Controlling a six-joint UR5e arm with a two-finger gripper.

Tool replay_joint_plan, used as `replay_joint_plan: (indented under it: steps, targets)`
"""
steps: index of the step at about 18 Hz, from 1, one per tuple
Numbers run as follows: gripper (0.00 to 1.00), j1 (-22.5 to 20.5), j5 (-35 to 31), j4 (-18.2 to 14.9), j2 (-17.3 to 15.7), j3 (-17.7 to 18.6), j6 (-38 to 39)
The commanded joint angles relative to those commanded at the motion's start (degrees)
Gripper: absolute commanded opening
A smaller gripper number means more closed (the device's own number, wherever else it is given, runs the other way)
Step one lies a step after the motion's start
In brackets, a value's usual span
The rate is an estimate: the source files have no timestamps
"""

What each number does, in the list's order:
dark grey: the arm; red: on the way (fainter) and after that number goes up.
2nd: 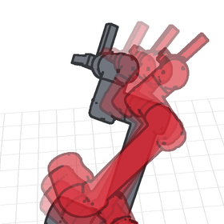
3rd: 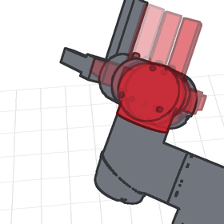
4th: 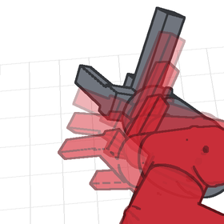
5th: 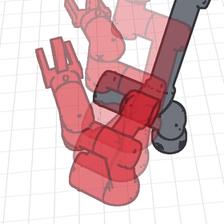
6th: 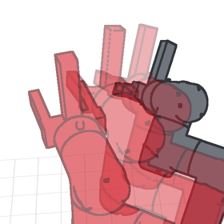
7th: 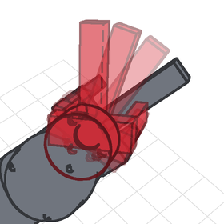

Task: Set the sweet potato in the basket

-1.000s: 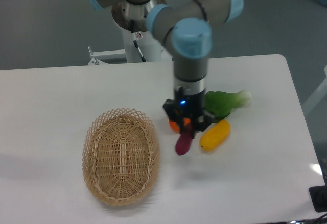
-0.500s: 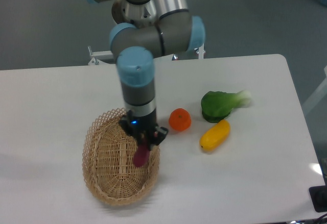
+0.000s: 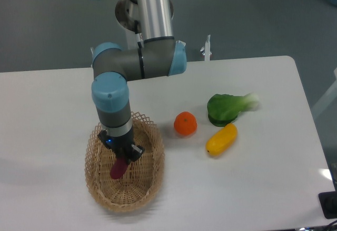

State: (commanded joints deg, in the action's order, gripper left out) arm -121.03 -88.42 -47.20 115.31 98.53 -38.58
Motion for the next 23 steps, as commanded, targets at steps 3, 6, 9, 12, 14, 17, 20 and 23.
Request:
replay_joint_plan:
  steps: [3,6,9,12,14,17,20,23]
  targets:
    - [0.78,0.00,-1.31,0.00,-0.44,-0.18,-0.26]
    - [1.00,0.00,-5.44,0.00,-0.62,-0.26,-0.18]
    - [1.00,-0.44,-5.10,-0.09,-1.58,-2.10,0.44]
    - [1.00,-2.01,-5.80,-0.44,-2.20,-3.60,1.40]
    - [1.00,-5.61,-5.18,-0.96,-3.42,-6.40,1.75]
    - [1.00,-10.35,-5.19,-3.07,-5.36,-9.31,0.88]
    - [1.00,-15.01,-5.10,-7.98,-7.21,-11.07,-7.52]
    - [1.00,-20.90,-5.10,-14.22,-10.01,-11.43,-18.95]
